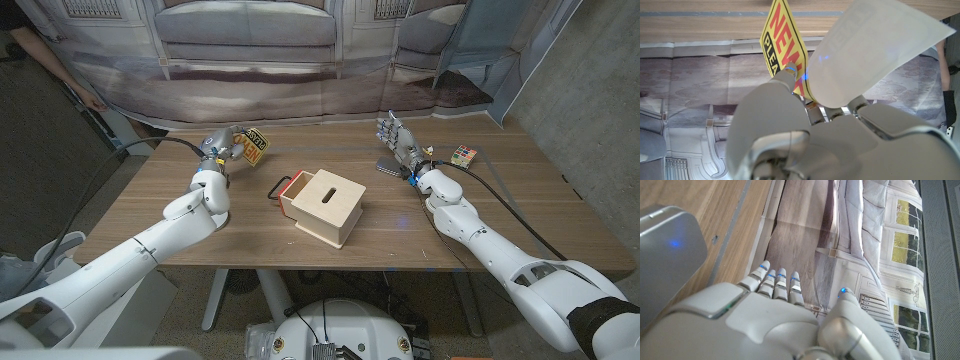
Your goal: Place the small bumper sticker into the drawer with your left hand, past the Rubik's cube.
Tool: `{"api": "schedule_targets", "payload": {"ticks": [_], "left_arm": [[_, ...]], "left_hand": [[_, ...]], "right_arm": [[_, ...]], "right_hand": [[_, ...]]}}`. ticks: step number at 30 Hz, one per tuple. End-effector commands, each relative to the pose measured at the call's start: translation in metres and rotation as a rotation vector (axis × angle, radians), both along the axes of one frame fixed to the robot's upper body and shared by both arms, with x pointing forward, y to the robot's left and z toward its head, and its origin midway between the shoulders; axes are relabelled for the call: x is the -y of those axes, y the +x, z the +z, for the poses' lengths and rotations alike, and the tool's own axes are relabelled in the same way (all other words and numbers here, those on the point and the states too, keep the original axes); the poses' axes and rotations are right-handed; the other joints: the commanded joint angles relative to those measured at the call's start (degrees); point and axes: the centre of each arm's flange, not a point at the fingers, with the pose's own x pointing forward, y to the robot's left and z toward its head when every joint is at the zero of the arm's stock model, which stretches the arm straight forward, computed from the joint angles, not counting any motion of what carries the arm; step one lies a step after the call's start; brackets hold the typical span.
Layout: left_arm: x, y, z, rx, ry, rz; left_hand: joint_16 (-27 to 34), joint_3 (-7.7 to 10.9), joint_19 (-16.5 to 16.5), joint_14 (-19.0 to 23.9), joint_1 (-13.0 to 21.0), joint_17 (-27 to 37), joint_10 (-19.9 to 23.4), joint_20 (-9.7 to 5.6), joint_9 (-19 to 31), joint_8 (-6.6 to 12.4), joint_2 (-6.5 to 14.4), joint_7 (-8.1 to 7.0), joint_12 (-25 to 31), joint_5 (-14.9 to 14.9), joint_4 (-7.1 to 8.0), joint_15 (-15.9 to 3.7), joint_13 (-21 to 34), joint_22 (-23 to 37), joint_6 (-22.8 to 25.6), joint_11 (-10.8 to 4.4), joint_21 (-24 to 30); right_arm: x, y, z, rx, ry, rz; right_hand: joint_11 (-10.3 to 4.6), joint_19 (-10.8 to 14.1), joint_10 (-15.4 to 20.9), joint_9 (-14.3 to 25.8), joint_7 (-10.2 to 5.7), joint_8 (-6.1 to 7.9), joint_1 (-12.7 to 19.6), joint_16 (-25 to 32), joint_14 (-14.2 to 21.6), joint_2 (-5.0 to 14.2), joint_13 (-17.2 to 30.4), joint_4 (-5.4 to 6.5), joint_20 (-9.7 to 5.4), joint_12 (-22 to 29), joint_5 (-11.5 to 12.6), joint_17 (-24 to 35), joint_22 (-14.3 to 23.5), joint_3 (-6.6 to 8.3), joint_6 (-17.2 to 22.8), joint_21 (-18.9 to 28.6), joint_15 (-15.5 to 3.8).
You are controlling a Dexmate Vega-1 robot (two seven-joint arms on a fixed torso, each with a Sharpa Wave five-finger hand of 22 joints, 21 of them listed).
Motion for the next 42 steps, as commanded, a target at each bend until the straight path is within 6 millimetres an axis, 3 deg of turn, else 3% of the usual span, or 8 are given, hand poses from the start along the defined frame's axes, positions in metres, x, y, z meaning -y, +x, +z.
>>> {"api": "schedule_targets", "payload": {"ticks": [1,42], "left_arm": [[-0.002,-0.005,0.003,0.036,0.008,-0.012],[0.017,-0.020,0.009,0.095,0.070,-0.109]], "left_hand": [[0.06,0.10,-0.21,0.93,0.06,0.08,0.87,-0.12,0.15,0.06,-0.42,-0.18,0.12,-0.05,0.27,-5.72,0.27,0.10,0.88,0.13,0.25],[-0.11,-0.08,0.13,1.73,-0.42,0.14,1.96,-0.61,0.08,-0.01,-0.77,-0.31,-0.09,-0.01,0.41,-6.29,0.30,0.11,2.41,-0.09,0.54]], "right_arm": [[0.000,-0.001,0.002,0.001,0.000,-0.003],[0.004,-0.009,-0.002,0.012,0.002,-0.008]], "right_hand": [[0.15,0.46,0.48,0.21,-0.09,0.20,0.07,0.05,0.52,0.42,0.12,-0.16,-0.03,-0.03,-0.12,0.21,0.32,-0.02,0.31,-0.05,0.06],[0.15,0.59,0.57,0.21,-0.03,0.14,0.05,-0.01,0.59,0.49,0.12,-0.23,-0.05,-0.09,-0.17,0.22,0.33,-0.15,0.32,-0.08,0.07]]}}
